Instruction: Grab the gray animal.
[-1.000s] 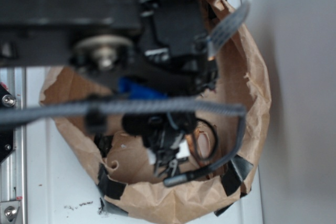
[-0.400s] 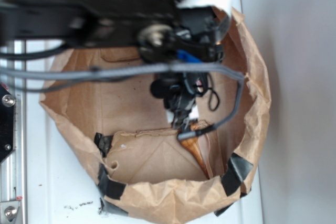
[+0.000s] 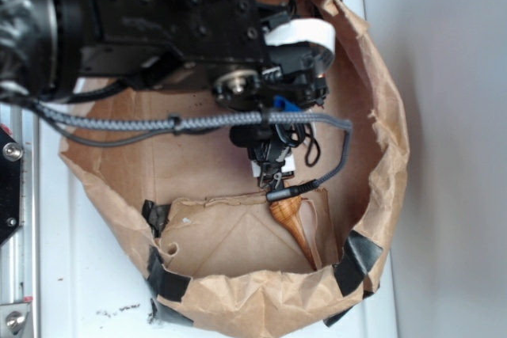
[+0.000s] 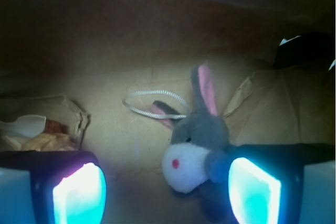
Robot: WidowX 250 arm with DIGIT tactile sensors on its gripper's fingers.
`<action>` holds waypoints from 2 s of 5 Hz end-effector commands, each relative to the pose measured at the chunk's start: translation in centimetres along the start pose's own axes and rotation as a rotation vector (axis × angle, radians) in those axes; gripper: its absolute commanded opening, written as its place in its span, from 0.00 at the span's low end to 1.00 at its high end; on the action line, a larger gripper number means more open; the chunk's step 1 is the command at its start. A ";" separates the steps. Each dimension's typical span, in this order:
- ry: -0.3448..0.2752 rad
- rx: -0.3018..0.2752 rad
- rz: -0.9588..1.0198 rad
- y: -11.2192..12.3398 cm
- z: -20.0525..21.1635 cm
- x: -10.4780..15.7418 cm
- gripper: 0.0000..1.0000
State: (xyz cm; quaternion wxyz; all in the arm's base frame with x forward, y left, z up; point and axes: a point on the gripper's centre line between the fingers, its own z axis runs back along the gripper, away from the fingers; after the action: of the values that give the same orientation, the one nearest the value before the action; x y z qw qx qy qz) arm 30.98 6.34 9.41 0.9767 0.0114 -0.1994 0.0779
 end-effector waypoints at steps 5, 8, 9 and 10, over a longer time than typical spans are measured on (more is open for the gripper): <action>-0.090 -0.192 -0.542 -0.1 3.0 -0.5 1.00; -0.059 -0.035 -0.522 0.1 -1.3 0.8 1.00; -0.075 0.007 -0.510 0.3 -2.5 1.5 1.00; -0.105 0.020 -0.510 -0.2 -3.6 0.8 1.00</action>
State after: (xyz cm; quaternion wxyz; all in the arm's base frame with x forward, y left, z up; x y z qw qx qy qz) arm 32.65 6.87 4.91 0.9572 0.0697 -0.2284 -0.1634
